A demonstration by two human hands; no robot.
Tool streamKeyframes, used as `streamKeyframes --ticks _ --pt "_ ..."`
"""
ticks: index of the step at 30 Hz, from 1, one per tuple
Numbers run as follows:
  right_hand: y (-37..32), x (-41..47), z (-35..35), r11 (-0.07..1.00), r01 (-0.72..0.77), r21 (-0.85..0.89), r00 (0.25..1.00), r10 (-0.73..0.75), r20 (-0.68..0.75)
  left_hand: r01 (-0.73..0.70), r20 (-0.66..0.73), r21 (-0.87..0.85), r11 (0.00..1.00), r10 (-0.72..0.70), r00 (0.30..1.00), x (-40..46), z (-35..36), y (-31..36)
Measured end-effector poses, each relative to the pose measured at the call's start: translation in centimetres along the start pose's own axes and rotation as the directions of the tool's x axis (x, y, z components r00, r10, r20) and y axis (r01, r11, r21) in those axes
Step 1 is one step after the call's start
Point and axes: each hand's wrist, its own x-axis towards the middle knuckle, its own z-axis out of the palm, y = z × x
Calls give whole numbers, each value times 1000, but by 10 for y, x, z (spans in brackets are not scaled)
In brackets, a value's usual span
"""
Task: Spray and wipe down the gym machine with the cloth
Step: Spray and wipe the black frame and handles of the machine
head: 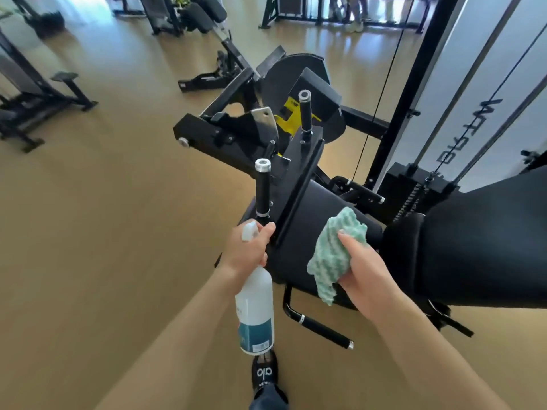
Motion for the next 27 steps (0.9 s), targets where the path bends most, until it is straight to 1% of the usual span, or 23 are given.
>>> streamKeyframes --ticks 2,4,6,9,13,15,19,22,24,27 --pt "-3 10 26 996 71 -49 993 -75 -87 -39 12 -3 999 39 999 18 -12 7" --pt "-5 22 48 992 117 -43 983 -122 -139 -97 38 48 994 95 995 35 -23 15" --pt "-6 36 66 990 134 -40 973 -139 -182 -168 77 115 979 160 984 53 -35 22" --pt "-4 51 84 992 127 -12 966 -126 -224 -232 130 188 954 210 969 69 -47 31" --pt "3 65 94 988 76 135 966 -39 -257 -284 207 243 927 237 949 80 -53 38" --pt "3 67 99 984 51 170 964 -4 -266 -307 237 241 921 251 938 86 -55 37" --pt "0 68 106 988 22 155 968 18 -250 -311 294 261 914 232 927 94 -55 38" --pt "-5 72 107 991 19 131 974 11 -227 -292 309 306 906 196 931 97 -54 41" --pt "-9 75 106 992 11 126 978 15 -209 -278 303 324 904 179 936 95 -55 42" --pt "-13 79 104 994 29 108 976 -5 -219 -230 253 300 926 155 955 93 -57 41"
